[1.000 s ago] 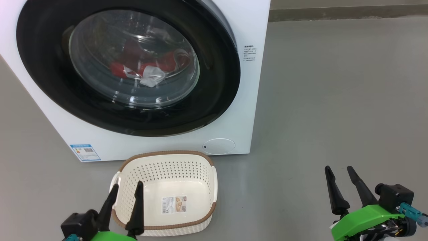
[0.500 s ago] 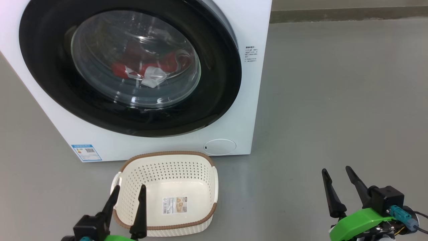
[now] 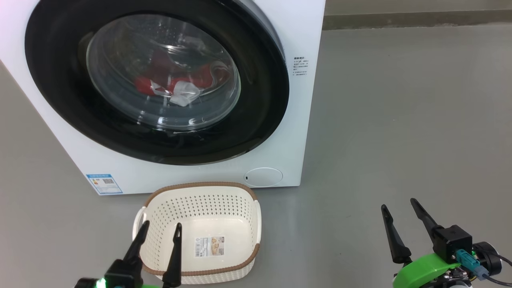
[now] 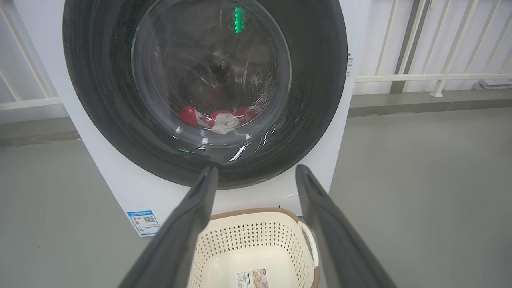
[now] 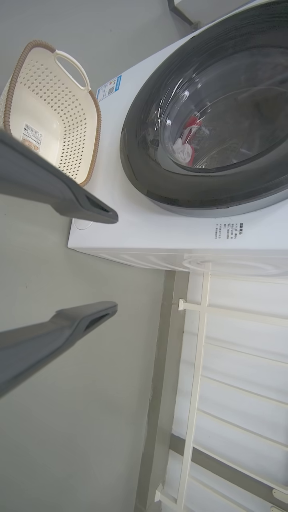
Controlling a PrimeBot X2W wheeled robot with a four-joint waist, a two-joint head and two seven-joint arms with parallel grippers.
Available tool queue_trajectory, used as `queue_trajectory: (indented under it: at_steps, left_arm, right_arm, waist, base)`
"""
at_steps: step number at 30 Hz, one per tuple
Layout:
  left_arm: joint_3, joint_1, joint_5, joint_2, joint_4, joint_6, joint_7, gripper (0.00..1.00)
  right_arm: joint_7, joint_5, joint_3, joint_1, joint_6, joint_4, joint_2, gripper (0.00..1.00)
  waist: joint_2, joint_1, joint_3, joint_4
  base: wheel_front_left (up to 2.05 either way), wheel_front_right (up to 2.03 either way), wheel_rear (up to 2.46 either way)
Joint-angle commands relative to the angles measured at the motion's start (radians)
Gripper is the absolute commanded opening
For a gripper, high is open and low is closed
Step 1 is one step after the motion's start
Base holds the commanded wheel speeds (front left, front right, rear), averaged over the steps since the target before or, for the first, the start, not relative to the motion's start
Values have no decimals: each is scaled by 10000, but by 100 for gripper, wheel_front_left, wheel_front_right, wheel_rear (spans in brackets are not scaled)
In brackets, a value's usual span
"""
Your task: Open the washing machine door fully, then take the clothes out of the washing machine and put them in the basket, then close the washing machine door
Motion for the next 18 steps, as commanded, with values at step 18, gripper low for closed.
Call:
queue_trajectory:
  at_steps: [18]
  left_arm:
    - [320, -428, -38, 61, 29, 125, -132, 100]
  right_arm:
    - [-143, 232, 232, -375, 4, -162, -141, 100]
  waist:
    - [0, 0, 46, -21]
  base:
    - [0, 0, 0]
